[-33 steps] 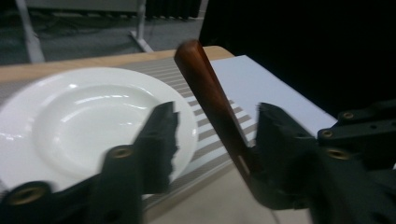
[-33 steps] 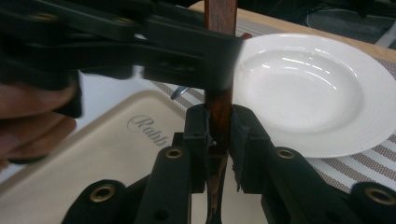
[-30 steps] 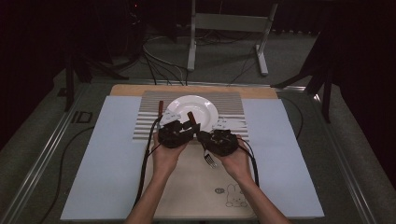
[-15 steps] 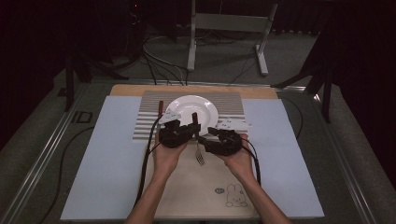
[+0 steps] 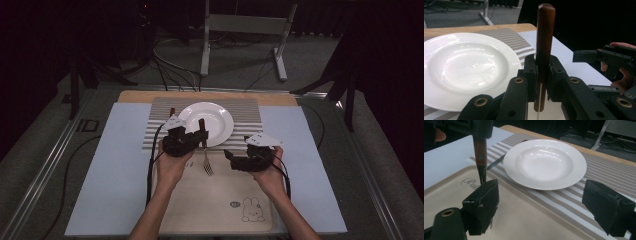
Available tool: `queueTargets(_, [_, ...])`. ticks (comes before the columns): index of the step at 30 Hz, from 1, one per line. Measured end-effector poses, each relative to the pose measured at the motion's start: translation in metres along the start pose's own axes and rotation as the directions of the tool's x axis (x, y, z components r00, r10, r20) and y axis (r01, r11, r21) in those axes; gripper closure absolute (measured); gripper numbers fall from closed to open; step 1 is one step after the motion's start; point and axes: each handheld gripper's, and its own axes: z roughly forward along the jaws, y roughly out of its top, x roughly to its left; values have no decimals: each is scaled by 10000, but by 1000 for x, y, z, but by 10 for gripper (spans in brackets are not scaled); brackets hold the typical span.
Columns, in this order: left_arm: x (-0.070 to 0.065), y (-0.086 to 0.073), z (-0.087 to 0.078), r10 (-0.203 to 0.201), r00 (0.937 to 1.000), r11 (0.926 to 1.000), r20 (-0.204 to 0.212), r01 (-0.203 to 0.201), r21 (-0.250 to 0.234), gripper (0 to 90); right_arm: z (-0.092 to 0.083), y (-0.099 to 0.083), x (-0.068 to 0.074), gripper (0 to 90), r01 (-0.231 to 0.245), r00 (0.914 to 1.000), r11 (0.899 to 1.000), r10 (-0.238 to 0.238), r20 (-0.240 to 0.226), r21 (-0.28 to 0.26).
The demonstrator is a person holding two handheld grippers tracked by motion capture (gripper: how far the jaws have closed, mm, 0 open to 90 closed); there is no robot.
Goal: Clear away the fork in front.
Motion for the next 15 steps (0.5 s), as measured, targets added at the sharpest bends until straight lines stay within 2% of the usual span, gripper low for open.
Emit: queueTargets(15, [9,3,-12,-105,9999,9998,-131,107,159,799,-18,-15,-15,139,3,9984,9995,14,570,-306])
